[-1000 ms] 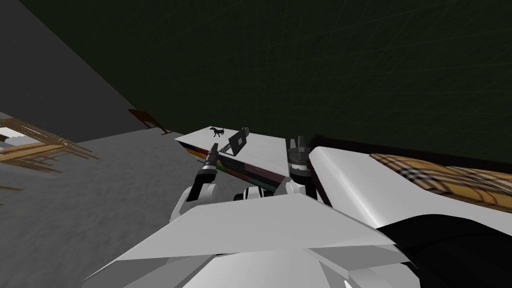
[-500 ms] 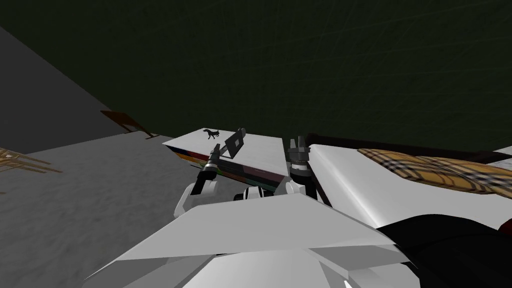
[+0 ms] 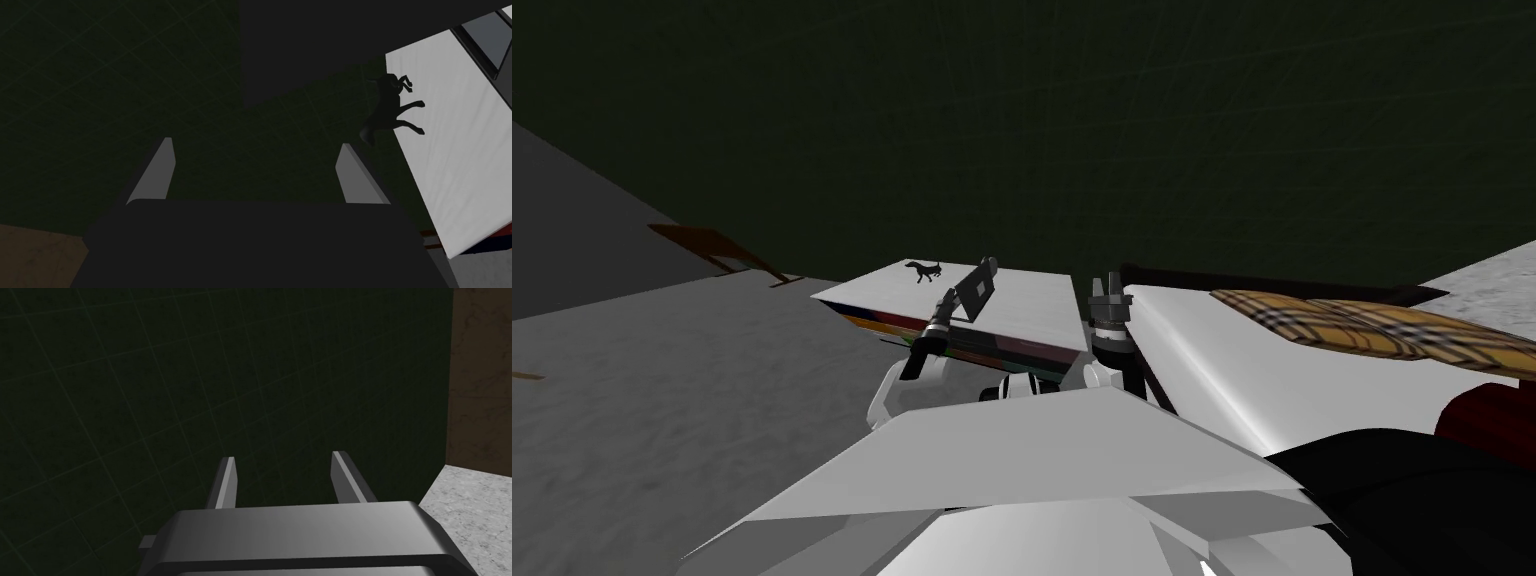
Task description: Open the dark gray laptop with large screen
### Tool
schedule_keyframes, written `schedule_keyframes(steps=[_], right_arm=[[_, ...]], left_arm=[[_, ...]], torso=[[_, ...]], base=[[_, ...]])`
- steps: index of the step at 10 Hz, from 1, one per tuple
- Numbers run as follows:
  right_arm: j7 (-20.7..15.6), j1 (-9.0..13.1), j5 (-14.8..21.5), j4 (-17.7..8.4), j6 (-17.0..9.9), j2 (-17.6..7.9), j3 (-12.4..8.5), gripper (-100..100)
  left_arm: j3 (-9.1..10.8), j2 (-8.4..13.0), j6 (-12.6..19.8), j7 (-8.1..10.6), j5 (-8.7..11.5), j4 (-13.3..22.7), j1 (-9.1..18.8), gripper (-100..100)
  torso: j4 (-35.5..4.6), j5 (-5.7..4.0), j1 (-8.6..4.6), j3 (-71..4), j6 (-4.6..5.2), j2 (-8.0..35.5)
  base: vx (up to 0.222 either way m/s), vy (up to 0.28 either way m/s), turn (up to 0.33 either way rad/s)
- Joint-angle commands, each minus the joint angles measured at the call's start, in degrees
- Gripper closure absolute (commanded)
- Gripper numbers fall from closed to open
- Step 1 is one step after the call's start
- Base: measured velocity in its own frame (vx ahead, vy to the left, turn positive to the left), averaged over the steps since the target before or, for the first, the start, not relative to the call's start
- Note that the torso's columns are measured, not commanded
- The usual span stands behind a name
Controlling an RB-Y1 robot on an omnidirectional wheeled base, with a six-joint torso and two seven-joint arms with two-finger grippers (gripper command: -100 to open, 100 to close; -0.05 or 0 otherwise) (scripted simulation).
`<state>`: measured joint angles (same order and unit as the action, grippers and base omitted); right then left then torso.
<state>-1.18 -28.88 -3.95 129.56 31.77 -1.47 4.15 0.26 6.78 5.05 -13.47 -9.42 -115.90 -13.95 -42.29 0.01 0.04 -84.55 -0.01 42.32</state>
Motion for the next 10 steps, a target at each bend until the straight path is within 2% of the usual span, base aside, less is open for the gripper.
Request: schedule_keyframes(steps=[1, 5, 7, 8, 9, 10], right_arm=[[0.0, 0.0, 0.0, 0.0, 0.0, 0.0, 0.0, 0], [0.0, 0.0, 0.0, 0.0, 0.0, 0.0, 0.0, 0], [0.0, 0.0, 0.0, 0.0, 0.0, 0.0, 0.0, 0], [0.0, 0.0, 0.0, 0.0, 0.0, 0.0, 0.0, 0], [0.0, 0.0, 0.0, 0.0, 0.0, 0.0, 0.0, 0], [0.0, 0.0, 0.0, 0.0, 0.0, 0.0, 0.0, 0]], left_arm=[[0.28, -0.4, 2.7, -0.57, -1.2, 1.4, 1.6, -100], [0.81, -0.8, 6.8, -1.32, -3.0, 3.7, 4.0, -100], [0.75, -0.7, 6.3, -1.22, -2.8, 3.4, 3.7, -100], [0.75, -0.7, 6.3, -1.22, -2.8, 3.4, 3.7, 100], [0.49, -1.9, 8.4, 0.32, -1.2, 2.7, 4.0, 100], [0.41, -2.5, 9.5, 1.1, -0.4, 2.3, 4.1, 100]], torso=[[0.0, -0.01, -0.04, 0.0, 0.0, 0.0], [0.0, 0.0, 0.0, 0.0, -0.01, -0.1], [0.0, -0.04, -0.14, 0.0, -0.01, 0.0], [0.0, -0.04, -0.14, 0.0, 0.01, 0.1], [0.1, 0.03, -0.01, 0.0, -0.07, 0.0], [0.1, 0.28, 0.44, -0.1, -0.04, -0.1]], base=[[0.036, 0.04, -0.121], [0.038, 0.051, -0.137], [0.01, 0.013, -0.008], [0.004, 0.001, -0.015], [0.014, 0.08, 0.008], [0.039, 0.146, 0.019]])
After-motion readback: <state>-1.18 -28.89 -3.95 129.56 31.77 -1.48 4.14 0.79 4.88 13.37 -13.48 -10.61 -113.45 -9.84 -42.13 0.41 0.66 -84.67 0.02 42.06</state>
